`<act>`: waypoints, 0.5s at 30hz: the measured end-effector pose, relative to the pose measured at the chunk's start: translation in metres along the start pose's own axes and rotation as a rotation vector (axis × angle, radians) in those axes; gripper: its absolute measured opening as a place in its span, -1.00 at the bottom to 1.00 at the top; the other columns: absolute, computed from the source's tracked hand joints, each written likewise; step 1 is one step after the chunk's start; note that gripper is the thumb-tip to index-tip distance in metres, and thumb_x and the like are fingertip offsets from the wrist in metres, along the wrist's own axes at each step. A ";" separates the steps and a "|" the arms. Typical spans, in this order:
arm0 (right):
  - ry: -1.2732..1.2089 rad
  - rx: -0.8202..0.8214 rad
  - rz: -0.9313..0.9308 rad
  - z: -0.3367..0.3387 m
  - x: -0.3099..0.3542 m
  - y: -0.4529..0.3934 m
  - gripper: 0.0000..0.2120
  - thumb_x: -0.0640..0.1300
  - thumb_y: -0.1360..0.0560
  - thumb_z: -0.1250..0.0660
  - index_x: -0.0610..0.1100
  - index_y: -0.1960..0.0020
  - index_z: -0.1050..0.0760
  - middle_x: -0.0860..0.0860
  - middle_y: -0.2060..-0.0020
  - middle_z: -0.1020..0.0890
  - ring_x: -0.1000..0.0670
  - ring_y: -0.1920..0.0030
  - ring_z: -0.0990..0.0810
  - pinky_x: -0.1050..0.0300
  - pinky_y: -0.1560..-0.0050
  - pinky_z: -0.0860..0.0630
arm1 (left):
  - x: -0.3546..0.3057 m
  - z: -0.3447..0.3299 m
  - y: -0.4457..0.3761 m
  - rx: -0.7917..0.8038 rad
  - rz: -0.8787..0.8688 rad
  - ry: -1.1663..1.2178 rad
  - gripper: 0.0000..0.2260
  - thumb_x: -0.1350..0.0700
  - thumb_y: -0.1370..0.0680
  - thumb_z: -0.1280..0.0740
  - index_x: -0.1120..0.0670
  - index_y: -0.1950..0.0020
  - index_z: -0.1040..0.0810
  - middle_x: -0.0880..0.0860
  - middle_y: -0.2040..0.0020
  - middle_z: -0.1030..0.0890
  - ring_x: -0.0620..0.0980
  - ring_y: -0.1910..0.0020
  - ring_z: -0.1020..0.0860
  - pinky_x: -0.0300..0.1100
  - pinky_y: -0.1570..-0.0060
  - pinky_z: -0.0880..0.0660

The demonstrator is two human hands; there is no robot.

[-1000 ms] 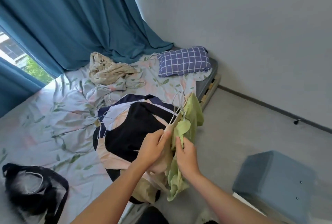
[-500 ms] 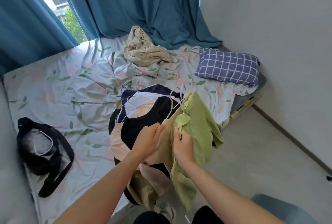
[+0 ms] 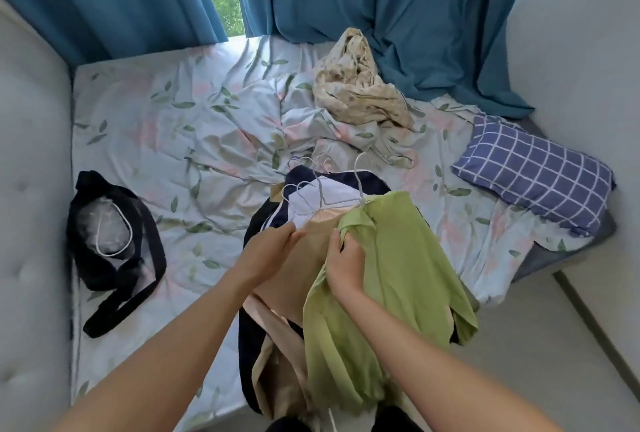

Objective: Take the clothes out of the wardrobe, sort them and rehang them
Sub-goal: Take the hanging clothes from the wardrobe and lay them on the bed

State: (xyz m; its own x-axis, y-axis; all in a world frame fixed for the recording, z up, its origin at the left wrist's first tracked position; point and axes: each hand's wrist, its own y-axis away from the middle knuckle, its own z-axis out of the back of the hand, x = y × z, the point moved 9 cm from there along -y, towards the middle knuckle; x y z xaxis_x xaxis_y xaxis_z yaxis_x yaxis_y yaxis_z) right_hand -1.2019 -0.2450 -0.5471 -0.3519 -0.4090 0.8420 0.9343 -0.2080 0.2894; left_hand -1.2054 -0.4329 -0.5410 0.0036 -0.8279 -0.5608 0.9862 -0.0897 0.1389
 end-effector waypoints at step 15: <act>0.446 0.623 0.143 -0.033 -0.096 -0.160 -0.63 -0.06 -0.65 -0.30 -0.04 -0.45 -0.44 -0.01 -0.26 -0.59 -0.09 -0.28 -0.51 -0.03 -0.33 -0.45 | 0.118 -0.092 -0.030 -0.051 0.454 0.088 -0.74 -0.26 -0.69 -0.15 -0.14 -0.09 -0.49 -0.16 -0.02 -0.57 -0.09 0.02 -0.57 -0.01 0.09 -0.57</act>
State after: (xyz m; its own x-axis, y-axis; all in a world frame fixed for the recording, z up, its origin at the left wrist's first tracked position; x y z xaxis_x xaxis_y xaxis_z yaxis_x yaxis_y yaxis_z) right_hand -1.3192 -0.2017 -0.6892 -0.0916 -0.7404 0.6660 0.7854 0.3575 0.5054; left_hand -1.2196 -0.4770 -0.6860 0.4486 -0.7269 -0.5200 0.8886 0.3002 0.3468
